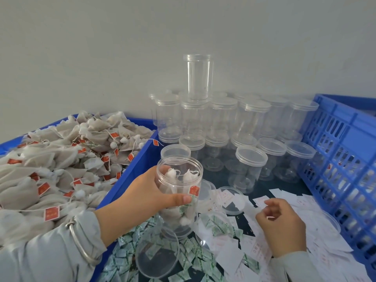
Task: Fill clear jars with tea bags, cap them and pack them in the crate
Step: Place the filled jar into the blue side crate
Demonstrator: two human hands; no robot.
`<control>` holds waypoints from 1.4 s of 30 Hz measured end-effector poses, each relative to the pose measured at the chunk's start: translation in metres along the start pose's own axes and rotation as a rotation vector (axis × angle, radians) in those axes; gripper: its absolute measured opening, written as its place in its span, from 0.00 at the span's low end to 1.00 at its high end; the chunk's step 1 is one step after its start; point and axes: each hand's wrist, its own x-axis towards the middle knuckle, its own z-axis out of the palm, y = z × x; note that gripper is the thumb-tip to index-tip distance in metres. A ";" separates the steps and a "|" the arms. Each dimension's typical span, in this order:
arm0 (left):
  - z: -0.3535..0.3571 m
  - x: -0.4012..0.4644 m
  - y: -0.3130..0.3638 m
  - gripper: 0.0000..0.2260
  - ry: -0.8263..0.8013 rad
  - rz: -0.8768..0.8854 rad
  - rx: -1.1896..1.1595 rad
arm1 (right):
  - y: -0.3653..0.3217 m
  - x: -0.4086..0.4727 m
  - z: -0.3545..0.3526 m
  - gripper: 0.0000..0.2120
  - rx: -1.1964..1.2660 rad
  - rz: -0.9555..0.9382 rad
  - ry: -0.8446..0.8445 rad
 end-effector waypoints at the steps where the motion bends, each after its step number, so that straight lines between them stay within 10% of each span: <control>1: 0.000 0.000 0.000 0.34 -0.004 0.003 0.010 | 0.000 0.000 0.000 0.11 0.045 -0.001 0.023; 9: 0.000 0.000 0.000 0.41 -0.017 0.001 0.037 | 0.000 0.003 -0.004 0.18 0.346 0.106 -0.016; 19: 0.001 0.001 -0.003 0.43 -0.036 0.001 0.069 | -0.009 0.000 -0.008 0.03 0.415 0.146 0.066; 26: 0.003 0.000 -0.004 0.50 -0.073 0.051 0.134 | -0.090 -0.041 -0.014 0.09 0.562 -0.465 0.017; 31: 0.004 -0.002 -0.005 0.38 -0.092 0.126 0.147 | -0.127 -0.049 0.003 0.07 0.150 -0.998 0.004; 42: 0.005 0.000 -0.008 0.29 -0.043 0.192 0.161 | -0.132 -0.051 -0.001 0.22 -0.177 -1.069 -0.393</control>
